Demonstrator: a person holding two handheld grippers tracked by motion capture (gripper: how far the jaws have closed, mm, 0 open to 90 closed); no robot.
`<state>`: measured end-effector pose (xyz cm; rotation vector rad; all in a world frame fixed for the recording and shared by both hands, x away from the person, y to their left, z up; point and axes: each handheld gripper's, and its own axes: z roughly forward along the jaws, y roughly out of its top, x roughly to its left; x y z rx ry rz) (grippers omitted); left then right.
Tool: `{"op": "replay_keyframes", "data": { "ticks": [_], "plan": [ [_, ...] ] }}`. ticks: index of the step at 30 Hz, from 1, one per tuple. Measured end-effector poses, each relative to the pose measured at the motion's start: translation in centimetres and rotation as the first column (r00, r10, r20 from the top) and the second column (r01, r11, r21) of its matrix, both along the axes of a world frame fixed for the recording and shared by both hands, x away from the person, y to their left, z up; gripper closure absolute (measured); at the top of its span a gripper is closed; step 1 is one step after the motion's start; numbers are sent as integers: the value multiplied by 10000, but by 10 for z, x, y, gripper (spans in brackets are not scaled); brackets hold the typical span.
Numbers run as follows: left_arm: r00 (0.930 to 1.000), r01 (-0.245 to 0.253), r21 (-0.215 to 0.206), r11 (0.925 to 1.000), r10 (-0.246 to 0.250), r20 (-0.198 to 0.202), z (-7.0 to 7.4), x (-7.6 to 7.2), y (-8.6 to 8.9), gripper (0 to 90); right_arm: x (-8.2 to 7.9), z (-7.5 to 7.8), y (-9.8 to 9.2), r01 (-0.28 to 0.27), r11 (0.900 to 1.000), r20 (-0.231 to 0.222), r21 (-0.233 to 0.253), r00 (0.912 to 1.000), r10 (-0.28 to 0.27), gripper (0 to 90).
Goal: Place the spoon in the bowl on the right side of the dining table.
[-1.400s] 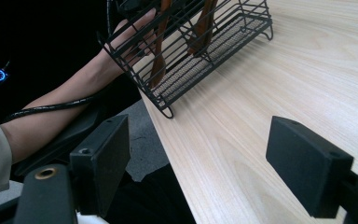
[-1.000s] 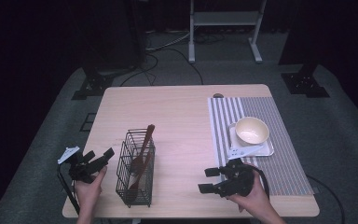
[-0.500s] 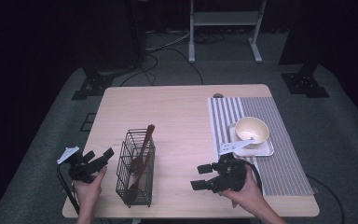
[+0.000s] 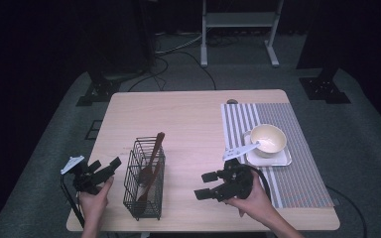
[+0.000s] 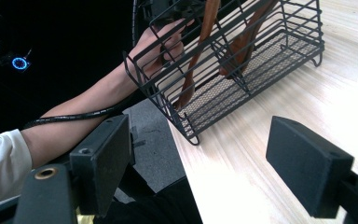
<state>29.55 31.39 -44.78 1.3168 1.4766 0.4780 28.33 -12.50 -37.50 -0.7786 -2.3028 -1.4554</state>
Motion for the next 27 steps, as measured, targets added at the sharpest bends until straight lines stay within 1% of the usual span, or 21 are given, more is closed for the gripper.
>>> {"op": "replay_keyframes", "data": {
  "ticks": [19, 25, 27],
  "plan": [
    [10000, 13, -100, 9999, -13, -2, 0, 0, 1, 16, 9, 4, 27, -516, 9986, -171, -139, 9985, 514, 203],
    [10000, 2, -150, 9999, -2, 0, -1, 0, 1, 16, 11, 8, 33, -648, 9978, -155, -110, 9978, 646, 203],
    [10000, -6, -146, 9999, 6, 3, -1, -1, 2, 16, 12, 9, 35, -670, 9977, -73, -76, 9977, 669, 203]
  ]
}}
